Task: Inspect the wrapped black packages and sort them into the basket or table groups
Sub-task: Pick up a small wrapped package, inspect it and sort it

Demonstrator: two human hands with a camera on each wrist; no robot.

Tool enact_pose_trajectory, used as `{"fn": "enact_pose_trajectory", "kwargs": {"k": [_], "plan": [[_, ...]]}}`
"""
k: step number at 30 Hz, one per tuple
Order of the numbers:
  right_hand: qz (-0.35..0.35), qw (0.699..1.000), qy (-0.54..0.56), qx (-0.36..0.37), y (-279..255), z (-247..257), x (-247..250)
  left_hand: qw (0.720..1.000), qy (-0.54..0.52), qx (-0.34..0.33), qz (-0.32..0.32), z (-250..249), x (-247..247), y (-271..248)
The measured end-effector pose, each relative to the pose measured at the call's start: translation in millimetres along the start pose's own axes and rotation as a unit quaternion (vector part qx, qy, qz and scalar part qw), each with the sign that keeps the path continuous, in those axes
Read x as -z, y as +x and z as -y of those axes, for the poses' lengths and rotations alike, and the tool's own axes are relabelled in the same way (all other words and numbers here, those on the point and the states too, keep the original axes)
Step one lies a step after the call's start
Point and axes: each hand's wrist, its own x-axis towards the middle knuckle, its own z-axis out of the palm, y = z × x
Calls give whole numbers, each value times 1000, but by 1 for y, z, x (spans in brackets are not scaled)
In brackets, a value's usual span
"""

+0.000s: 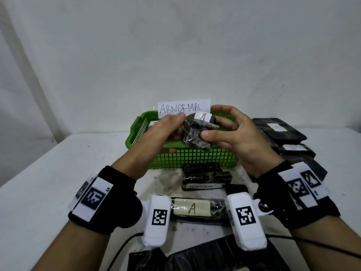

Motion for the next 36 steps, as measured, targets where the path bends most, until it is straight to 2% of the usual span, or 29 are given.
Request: {"fn": "enact_pose_trajectory", "kwargs": {"k": [2, 7, 11, 15, 17, 19, 22, 28, 36], "plan": [[21, 999, -31, 9, 1, -4, 2, 999, 4, 39, 15, 1, -2, 0], [72, 994, -85, 19, -2, -4, 2, 998, -62, 23, 0, 1, -2, 3], [33, 999, -42, 1, 1, -6, 1, 998, -63, 8, 9, 3, -1, 3], [-1, 998, -20, -52, 4, -7, 4, 998, -55, -8, 25, 5, -4, 2], [-24, 998, -33, -40, 4, -8, 4, 998, -50, -6, 32, 4, -7, 1], [-50, 996, -70, 3, 4, -9, 2, 998, -52, 2, 31, 4, -9, 1], [-42, 994, -93, 28, 2, -8, -1, 998, -49, 3, 25, 4, -7, 0], [-12, 998, -66, -12, -1, -4, 1, 997, -56, -17, 44, 9, -3, 3], [-6, 997, -71, -21, -2, -14, -12, 994, -80, -66, -16, 13, 17, 6]]}}
